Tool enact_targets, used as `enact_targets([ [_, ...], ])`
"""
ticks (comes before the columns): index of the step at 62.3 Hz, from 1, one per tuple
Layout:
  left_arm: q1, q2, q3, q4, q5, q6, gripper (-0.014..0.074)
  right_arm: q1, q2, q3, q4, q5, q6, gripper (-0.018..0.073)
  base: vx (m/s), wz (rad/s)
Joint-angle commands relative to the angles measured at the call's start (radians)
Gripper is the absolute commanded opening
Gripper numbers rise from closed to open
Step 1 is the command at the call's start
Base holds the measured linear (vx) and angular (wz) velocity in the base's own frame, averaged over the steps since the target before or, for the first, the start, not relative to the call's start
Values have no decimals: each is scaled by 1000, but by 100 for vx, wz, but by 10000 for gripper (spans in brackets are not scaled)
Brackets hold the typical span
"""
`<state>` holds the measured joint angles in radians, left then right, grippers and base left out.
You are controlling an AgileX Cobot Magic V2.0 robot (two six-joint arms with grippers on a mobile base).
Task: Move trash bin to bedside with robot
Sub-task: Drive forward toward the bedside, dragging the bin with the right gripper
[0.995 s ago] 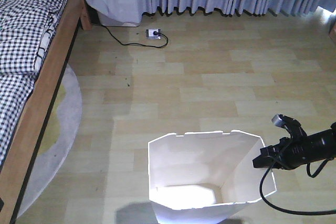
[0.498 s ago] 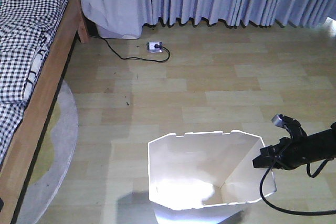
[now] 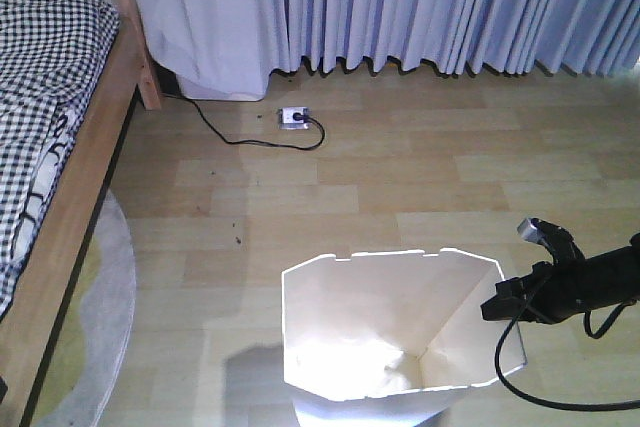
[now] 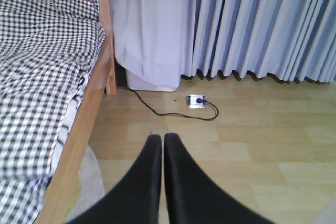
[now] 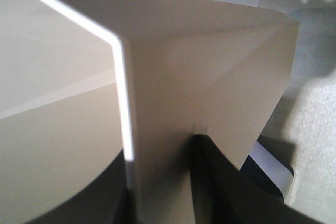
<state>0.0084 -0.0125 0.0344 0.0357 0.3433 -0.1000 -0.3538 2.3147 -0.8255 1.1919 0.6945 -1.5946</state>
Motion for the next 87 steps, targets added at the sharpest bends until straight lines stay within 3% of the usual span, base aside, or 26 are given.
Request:
enact_targets([
  [1, 0, 6, 3, -2, -71, -4, -6, -4, -67, -5, 38, 225, 0, -5, 33, -3],
  [87, 0, 6, 3, -2, -71, -4, -6, -4, -67, -5, 38, 225, 0, -5, 29, 2],
])
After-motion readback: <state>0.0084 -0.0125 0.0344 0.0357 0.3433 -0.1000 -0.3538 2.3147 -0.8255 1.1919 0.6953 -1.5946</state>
